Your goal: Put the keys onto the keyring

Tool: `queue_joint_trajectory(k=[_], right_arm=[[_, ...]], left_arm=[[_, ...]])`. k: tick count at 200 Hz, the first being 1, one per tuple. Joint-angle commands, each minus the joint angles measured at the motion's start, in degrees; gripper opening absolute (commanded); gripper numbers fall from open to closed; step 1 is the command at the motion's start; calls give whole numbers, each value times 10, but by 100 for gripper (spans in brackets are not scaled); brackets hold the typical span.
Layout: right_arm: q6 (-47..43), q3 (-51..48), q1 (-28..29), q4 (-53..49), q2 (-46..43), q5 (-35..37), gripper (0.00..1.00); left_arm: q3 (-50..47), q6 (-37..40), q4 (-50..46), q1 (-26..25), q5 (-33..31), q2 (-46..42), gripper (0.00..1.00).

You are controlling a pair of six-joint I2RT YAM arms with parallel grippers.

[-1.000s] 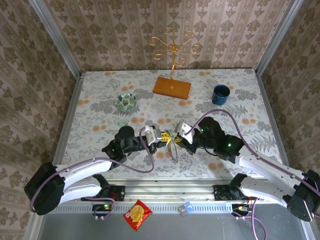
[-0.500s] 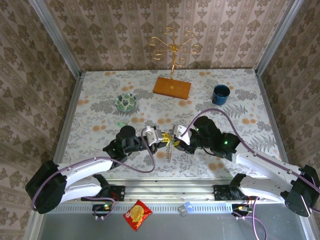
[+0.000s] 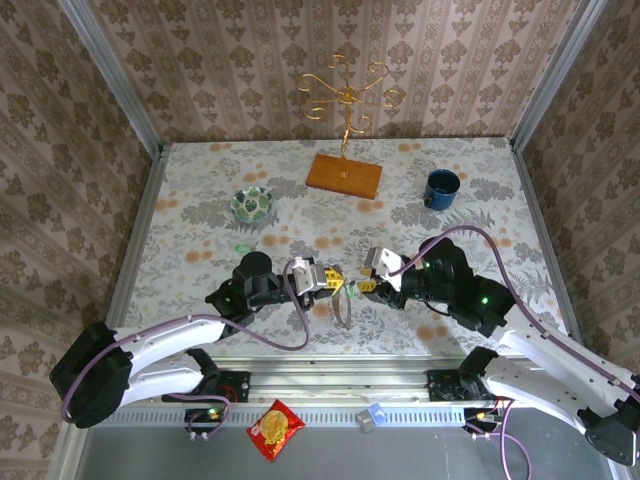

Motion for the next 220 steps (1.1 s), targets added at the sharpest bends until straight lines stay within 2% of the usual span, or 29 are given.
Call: queue_joint_trajectory(k=[1,127,220], right_arm=[[5,-12,-4,42,-4,-26,31],[15,7,-4,42,59,-67,31],[8,21,-3,34,115,-118,25]], left_arm=[[-1,18,35,-3,35,-3,0],[-1,29,44,-6,78,0,0],[2,13,68,-6,82,2,0]])
